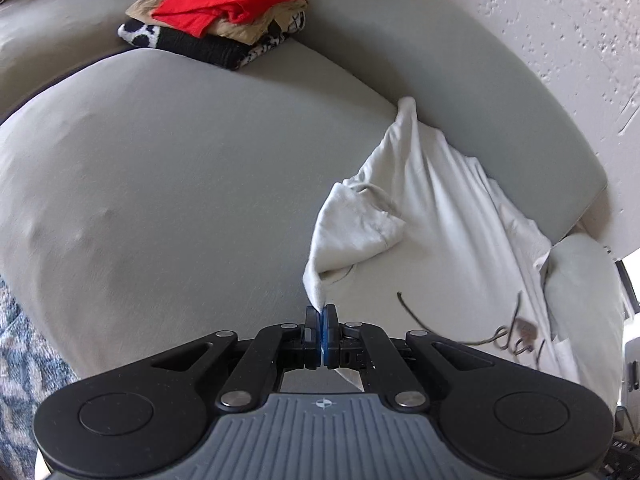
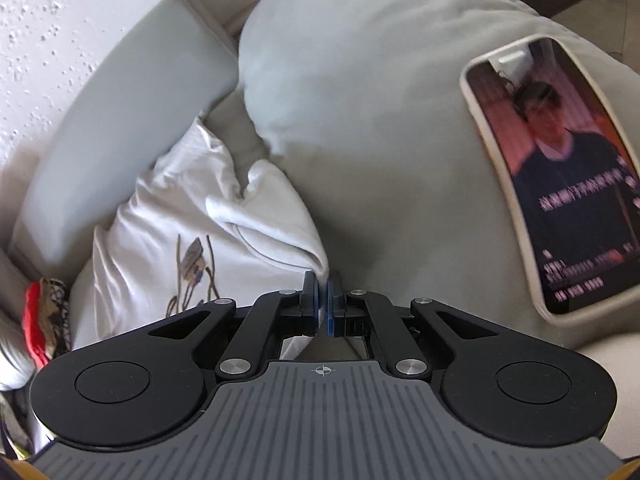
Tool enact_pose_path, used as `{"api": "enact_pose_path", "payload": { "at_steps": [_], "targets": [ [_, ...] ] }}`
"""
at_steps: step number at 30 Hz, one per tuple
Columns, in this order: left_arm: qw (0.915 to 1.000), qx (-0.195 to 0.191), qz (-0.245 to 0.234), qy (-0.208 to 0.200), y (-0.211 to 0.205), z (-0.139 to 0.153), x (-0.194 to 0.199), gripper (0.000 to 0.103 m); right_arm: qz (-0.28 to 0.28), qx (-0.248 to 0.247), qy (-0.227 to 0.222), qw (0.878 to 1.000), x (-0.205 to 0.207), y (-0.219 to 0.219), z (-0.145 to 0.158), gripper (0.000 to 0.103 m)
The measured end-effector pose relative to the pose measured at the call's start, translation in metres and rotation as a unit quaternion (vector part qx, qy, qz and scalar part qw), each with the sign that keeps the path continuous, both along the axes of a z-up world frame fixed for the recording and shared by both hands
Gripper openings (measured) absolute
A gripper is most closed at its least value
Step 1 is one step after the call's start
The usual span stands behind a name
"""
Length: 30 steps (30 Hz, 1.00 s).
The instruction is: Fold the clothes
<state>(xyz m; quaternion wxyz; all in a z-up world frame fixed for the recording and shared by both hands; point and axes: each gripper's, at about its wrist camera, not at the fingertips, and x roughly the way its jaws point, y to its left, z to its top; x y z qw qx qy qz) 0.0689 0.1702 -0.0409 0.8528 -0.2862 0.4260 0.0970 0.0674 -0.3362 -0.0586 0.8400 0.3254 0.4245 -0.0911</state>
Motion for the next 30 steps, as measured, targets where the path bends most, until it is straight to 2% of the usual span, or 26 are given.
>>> {"api": "enact_pose_path", "payload": {
  "at_steps": [3, 6, 8, 11, 12, 13, 15, 17, 18, 20, 22, 26, 28, 30],
  "targets": [
    [0.9998, -0.011, 0.004, -0.013, 0.005, 0.008, -0.018, 0.0, 0.003, 0.008, 0.003, 1.0, -0.012, -0.003, 0.005, 0.003],
    [0.999, -0.039, 0.008, -0.022, 0.014, 0.016, -0.031, 0.0, 0.008, 0.017, -0.004, 1.0, -0.021, -0.006, 0.011, 0.003],
    [0.9989, -0.044, 0.009, -0.015, 0.018, 0.015, -0.032, 0.0, 0.015, 0.008, 0.004, 1.0, -0.02, -0.007, 0.012, 0.003],
    [0.9994, -0.019, -0.009, 0.027, 0.014, 0.0, -0.019, 0.0, 0.037, -0.001, 0.034, 0.999, -0.011, -0.004, -0.002, 0.004],
    [0.9988, -0.005, -0.022, 0.044, 0.01, -0.008, -0.014, 0.0, 0.045, -0.003, 0.046, 0.998, -0.008, -0.002, -0.009, 0.007],
    [0.998, 0.009, -0.024, 0.057, 0.005, -0.013, -0.011, 0.001, 0.057, 0.006, 0.051, 0.997, -0.007, -0.002, -0.015, 0.015],
    [0.9962, 0.032, -0.03, 0.075, -0.005, -0.021, -0.01, 0.008, 0.056, 0.025, 0.064, 0.996, -0.014, -0.002, -0.023, 0.021],
    [0.9953, 0.04, -0.042, 0.077, -0.016, -0.026, -0.016, 0.032, 0.062, 0.045, 0.061, 0.995, -0.026, 0.0, -0.028, 0.032],
    [0.9955, 0.042, -0.046, 0.071, -0.021, -0.027, -0.021, 0.033, 0.066, 0.056, 0.057, 0.995, -0.033, 0.002, -0.03, 0.037],
    [0.9963, 0.053, -0.043, 0.053, -0.028, -0.023, -0.033, 0.033, 0.074, 0.082, 0.048, 0.993, -0.047, 0.006, -0.034, 0.037],
    [0.9982, 0.04, -0.032, 0.031, -0.034, -0.019, -0.048, 0.034, 0.083, 0.106, 0.037, 0.99, -0.061, 0.014, -0.034, 0.038],
    [0.9945, 0.023, -0.099, 0.025, -0.068, -0.016, -0.065, 0.034, 0.144, 0.115, -0.014, 0.983, -0.077, 0.047, -0.029, 0.038],
    [0.9883, 0.037, -0.146, 0.024, -0.092, -0.017, -0.07, 0.034, 0.186, 0.098, -0.034, 0.977, -0.077, 0.067, -0.027, 0.038],
    [0.9799, 0.072, -0.184, 0.024, -0.113, -0.021, -0.069, 0.035, 0.224, 0.056, -0.037, 0.972, -0.077, 0.088, -0.025, 0.038]
  ]
}}
